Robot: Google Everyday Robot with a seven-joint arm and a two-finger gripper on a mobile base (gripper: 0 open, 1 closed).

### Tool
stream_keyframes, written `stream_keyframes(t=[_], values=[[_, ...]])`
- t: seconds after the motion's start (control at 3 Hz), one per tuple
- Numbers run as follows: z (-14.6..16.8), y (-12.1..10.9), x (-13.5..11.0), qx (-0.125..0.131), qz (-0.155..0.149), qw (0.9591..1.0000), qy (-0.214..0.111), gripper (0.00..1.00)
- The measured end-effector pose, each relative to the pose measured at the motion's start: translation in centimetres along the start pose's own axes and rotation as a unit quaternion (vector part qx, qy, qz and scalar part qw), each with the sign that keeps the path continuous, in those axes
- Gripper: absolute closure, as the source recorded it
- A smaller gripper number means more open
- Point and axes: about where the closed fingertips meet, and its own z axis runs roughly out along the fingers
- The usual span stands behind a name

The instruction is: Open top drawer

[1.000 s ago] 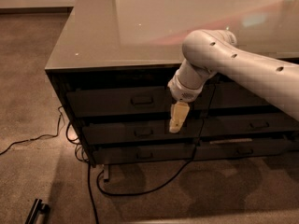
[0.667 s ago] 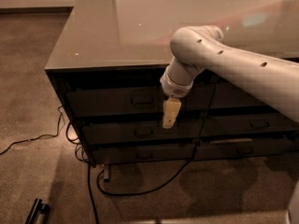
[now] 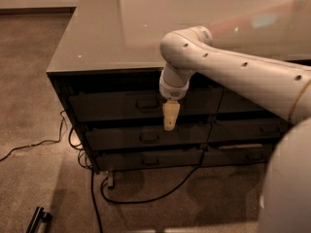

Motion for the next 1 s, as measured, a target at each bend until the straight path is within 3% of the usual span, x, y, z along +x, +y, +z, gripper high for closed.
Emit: stream_keyframes(t=[0.67,1.0], values=[[3.1,-2.5,2.7,-0.019,0.034,0.999,0.021,0.0],[3.8,-4.1,3.8,-0.024,0.055,0.9981,0.015,0.0]])
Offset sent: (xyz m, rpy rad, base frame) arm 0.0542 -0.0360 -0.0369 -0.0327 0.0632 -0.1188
